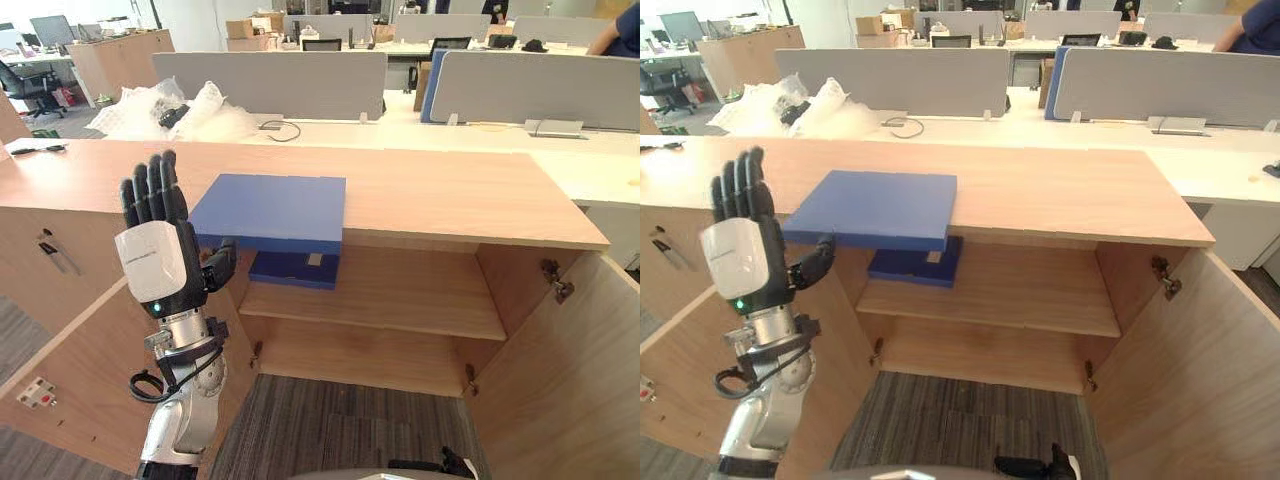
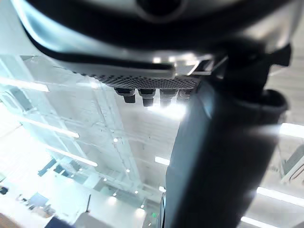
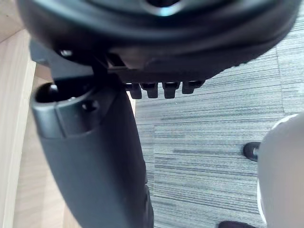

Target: Walk over to the cabinet, pick up the folder, carry it to the office cabinet, place the folder inside the office cabinet, then close the office cabinet door

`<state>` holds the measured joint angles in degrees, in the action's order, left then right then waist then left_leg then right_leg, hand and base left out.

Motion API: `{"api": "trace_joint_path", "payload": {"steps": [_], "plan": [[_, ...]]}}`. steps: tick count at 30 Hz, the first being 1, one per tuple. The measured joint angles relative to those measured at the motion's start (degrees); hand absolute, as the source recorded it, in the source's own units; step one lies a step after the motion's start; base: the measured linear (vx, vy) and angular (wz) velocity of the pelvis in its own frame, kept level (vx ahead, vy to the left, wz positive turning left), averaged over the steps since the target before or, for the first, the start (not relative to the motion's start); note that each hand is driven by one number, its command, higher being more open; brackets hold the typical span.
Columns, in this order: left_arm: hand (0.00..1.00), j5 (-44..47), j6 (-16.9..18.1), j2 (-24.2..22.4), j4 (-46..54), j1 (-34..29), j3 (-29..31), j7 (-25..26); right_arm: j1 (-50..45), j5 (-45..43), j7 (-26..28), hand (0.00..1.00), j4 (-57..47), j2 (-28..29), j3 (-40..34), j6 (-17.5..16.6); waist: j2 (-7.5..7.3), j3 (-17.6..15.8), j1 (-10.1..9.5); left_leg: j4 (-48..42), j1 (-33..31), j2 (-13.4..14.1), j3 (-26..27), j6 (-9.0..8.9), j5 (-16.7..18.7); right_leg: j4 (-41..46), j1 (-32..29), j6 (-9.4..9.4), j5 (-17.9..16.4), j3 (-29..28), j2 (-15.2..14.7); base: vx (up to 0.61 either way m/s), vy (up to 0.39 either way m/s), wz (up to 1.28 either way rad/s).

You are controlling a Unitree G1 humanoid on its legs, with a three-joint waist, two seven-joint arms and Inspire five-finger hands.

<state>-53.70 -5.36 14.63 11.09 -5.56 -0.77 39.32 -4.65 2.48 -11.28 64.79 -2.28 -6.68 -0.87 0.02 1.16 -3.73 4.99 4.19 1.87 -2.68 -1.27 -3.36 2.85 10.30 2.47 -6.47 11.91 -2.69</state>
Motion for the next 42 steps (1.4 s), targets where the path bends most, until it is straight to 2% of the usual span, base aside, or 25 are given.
{"api": "trace_joint_path", "payload": {"steps": [4, 8, 12, 15, 24, 33, 42], "plan": [[1.00, -3.0, -0.3, 2.6, -4.4, 0.0, 0.7, -2.6, 1.1, 0.0, 0.0, 1.00, 0.8, 0.2, -0.1, -0.2, -0.82, -1.5, 0.40, 0.3, -0.2, 0.3, 0.5, -0.25, -0.6, 0.0, -0.4, -0.36, 0.0, -0.6, 0.3, -0.07, -0.031, -0.09], [1.00, -3.2, -0.1, 5.0, -5.8, 0.0, 0.9, -4.6, 1.3, 0.0, 0.4, 1.00, 0.8, 0.2, -0.1, -0.4, -0.81, -1.8, 0.83, 0.4, -0.3, 0.1, 0.6, -0.35, -0.9, -0.1, -0.6, -0.68, -0.2, -0.8, 0.0, -0.07, -0.001, -0.03], [1.00, -3.2, 1.8, 7.9, -6.2, 0.0, 1.3, -6.5, 1.5, 0.0, 1.0, 1.00, 0.8, 0.1, -0.2, -0.5, -0.83, -2.5, 0.86, 0.4, -0.3, -0.2, 0.5, -0.79, -1.3, -0.7, -0.3, -1.17, -0.7, -0.9, -0.1, -0.07, -0.001, 0.00], [1.00, -3.2, 2.8, 8.5, -6.2, 0.0, 2.1, -6.9, 1.5, 0.0, 1.2, 1.00, 0.8, 0.1, -0.2, -0.5, -0.94, -2.6, 0.79, 0.4, -0.3, -0.1, 0.4, -0.89, -1.4, -1.0, -0.2, -1.04, -0.8, -0.9, 0.0, -0.02, -0.002, 0.01], [1.00, -3.2, 2.7, 11.4, -6.5, 0.4, 2.3, -6.9, 2.2, 0.6, 1.3, 1.00, 1.3, 0.3, -1.2, -0.5, -1.95, -3.2, 0.87, 0.4, -0.6, -0.2, 0.4, -0.81, -1.4, -1.6, -0.1, -0.98, -0.8, -1.1, 0.2, 0.02, -0.006, 0.00], [1.00, -3.2, 2.9, 13.0, -6.6, 3.7, 2.1, -6.9, 2.7, 2.2, 1.3, 1.00, 1.3, 0.1, -1.1, -0.5, -0.97, -3.8, 1.04, 0.4, -0.2, 0.4, 0.5, -0.83, -1.4, -0.9, -0.2, -1.05, -0.8, -1.5, 0.6, -0.01, -0.003, -0.01], [1.00, -3.1, 3.6, 13.3, -7.3, 5.0, 1.9, -7.9, 2.7, 2.2, 1.4, 1.00, 1.3, 0.1, -1.1, -0.5, -1.05, -3.8, 1.05, 0.4, -0.3, 0.1, 0.5, -0.91, -1.4, -1.2, -0.1, -1.06, -0.8, -1.6, 0.4, 0.00, 0.000, 0.00]]}}
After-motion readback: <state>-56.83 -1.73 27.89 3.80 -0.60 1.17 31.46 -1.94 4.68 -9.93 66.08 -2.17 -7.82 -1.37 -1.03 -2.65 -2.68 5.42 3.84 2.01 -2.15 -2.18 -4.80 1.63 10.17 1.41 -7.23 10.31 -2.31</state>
